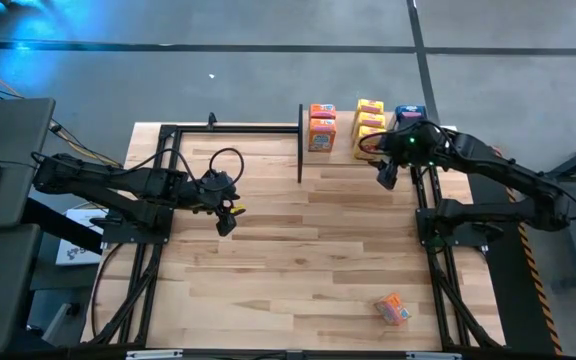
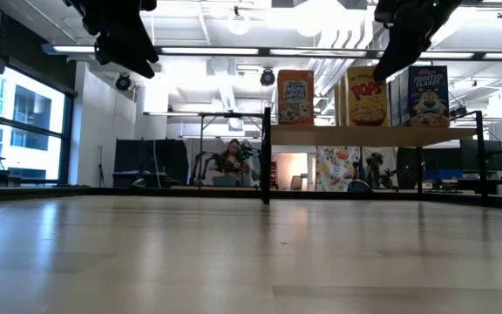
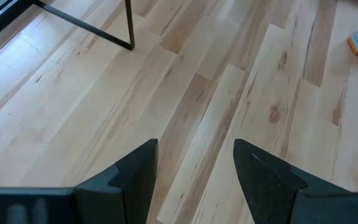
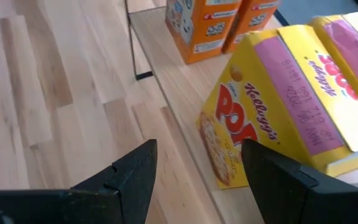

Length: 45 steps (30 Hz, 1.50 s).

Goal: Stack cereal on shelf
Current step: Put the yellow cereal box on the shelf aligned with the other yellow cereal boxes, then put the orange cereal box on the shelf aligned with the other orange cereal boxes

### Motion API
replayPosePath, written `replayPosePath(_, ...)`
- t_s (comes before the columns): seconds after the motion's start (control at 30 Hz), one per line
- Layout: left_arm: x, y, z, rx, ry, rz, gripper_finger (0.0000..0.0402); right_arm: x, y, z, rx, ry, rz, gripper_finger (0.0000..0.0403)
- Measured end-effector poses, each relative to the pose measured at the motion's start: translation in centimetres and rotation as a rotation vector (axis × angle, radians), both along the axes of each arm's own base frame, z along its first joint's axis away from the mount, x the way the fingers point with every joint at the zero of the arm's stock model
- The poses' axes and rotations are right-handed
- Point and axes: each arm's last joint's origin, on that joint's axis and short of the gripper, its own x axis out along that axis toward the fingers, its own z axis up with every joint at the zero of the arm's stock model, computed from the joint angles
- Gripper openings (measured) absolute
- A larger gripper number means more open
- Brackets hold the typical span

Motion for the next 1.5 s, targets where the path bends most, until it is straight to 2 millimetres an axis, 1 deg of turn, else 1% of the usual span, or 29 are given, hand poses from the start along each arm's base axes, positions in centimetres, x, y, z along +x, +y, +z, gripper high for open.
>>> replayPosePath(0.2, 0.0, 0.0, 0.0, 0.000, 0.000, 0.000, 0.0200, -0.3, 1.2, 0.6, 0.014, -0.044, 0.034, 0.0227)
replayPosePath(0.37, 0.0, 0.0, 0.0, 0.000, 0.000, 0.000, 0.0200, -0.5, 2.7, 2.2, 0.054, -0.054, 0.022, 0.0227)
replayPosePath(0.47, 0.0, 0.0, 0.0, 0.000, 0.000, 0.000, 0.0200, -0.6, 3.7, 2.8, 0.103, -0.060, 0.001, 0.0227)
replayPosePath(0.53, 0.0, 0.0, 0.0, 0.000, 0.000, 0.000, 0.0200, -0.8, 4.3, 2.9, 0.166, -0.059, -0.027, 0.0227)
replayPosePath(0.73, 0.0, 0.0, 0.0, 0.000, 0.000, 0.000, 0.0200, -1.2, 6.5, 2.3, 0.421, -0.019, -0.101, 0.0227)
replayPosePath(0.9, 0.0, 0.0, 0.0, 0.000, 0.000, 0.000, 0.0200, -0.5, 8.9, 1.9, 0.595, 0.024, -0.099, 0.0227)
replayPosePath(1.23, 0.0, 0.0, 0.0, 0.000, 0.000, 0.000, 0.0200, 1.0, 13.2, 1.4, 0.737, 0.019, -0.148, 0.0227)
replayPosePath(1.5, 0.0, 0.0, 0.0, 0.000, 0.000, 0.000, 0.0200, 1.8, 17.2, -0.1, 0.856, 0.116, -0.250, 0.0227)
